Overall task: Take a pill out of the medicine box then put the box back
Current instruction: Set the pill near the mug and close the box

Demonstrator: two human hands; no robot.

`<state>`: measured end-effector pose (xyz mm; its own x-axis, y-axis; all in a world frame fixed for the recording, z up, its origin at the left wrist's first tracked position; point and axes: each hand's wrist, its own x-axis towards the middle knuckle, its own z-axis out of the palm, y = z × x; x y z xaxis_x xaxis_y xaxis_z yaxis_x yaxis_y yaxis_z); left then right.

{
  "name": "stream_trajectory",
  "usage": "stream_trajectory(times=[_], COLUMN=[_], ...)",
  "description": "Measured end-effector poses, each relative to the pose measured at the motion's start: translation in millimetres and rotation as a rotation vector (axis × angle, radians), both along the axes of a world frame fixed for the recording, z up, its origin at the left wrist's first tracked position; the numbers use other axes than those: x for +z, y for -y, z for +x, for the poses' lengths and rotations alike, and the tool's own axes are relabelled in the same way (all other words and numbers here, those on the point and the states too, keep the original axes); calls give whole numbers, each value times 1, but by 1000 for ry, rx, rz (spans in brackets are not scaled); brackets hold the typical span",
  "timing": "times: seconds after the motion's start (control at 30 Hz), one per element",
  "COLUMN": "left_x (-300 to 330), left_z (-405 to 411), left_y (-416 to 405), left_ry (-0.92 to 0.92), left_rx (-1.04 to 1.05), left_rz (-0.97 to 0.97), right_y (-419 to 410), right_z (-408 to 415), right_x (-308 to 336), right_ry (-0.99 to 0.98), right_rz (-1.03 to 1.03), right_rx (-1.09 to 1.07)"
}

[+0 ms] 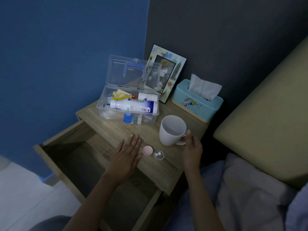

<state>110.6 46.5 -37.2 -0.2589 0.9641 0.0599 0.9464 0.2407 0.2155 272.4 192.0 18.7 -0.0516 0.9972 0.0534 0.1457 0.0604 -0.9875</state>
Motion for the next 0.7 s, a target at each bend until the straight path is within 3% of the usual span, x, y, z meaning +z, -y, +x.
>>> stream_trajectory(times=[0.7], left_x=[0], left_z=[1], left_y=[-1], left_ry=[-25], left_rx=[15], left_rz=[17], right_y=[1], right_z=[1], right_x=[-8], right_ry=[-26], right_rz=[-54], right_rx=[-33])
